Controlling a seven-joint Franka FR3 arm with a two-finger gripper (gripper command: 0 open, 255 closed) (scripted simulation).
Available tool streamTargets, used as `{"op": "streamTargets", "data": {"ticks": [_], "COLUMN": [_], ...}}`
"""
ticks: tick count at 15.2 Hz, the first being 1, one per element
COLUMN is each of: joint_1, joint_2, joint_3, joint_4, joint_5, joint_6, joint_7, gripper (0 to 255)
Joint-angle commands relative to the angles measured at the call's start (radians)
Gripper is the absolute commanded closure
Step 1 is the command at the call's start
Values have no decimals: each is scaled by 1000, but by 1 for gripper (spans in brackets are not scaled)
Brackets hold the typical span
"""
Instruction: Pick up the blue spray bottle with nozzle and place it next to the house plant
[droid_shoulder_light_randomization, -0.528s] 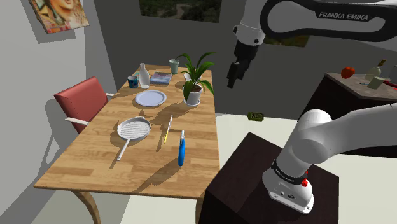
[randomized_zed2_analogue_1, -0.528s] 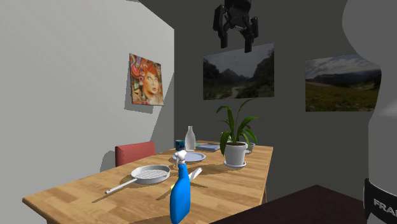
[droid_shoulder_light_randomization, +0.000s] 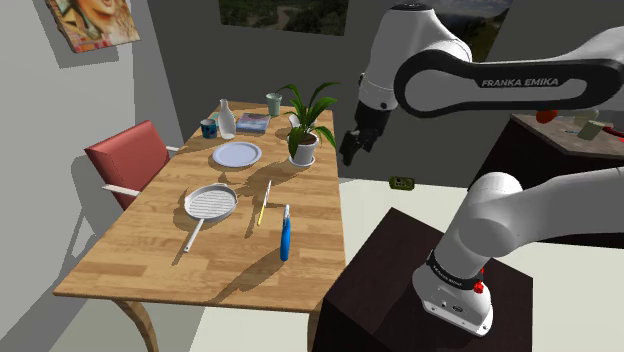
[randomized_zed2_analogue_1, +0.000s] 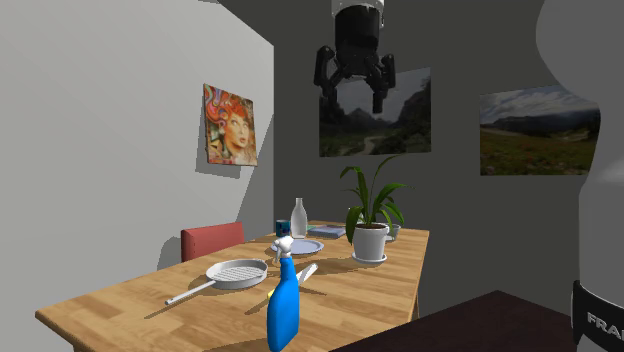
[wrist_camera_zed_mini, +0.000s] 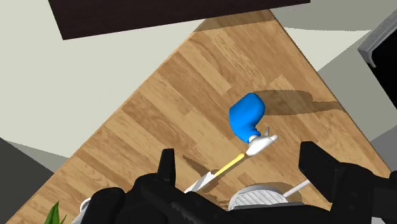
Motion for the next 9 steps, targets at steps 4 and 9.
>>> {"op": "streamTargets", "data": {"ticks": [4,9], "joint_1": [-15,-68], "joint_2": [45,177], "joint_3": [141,313], "joint_4": [-127,-185], "joint_5": [48,67], "joint_6": [211,432], "joint_7": [205,433], "gripper": [0,0]}}
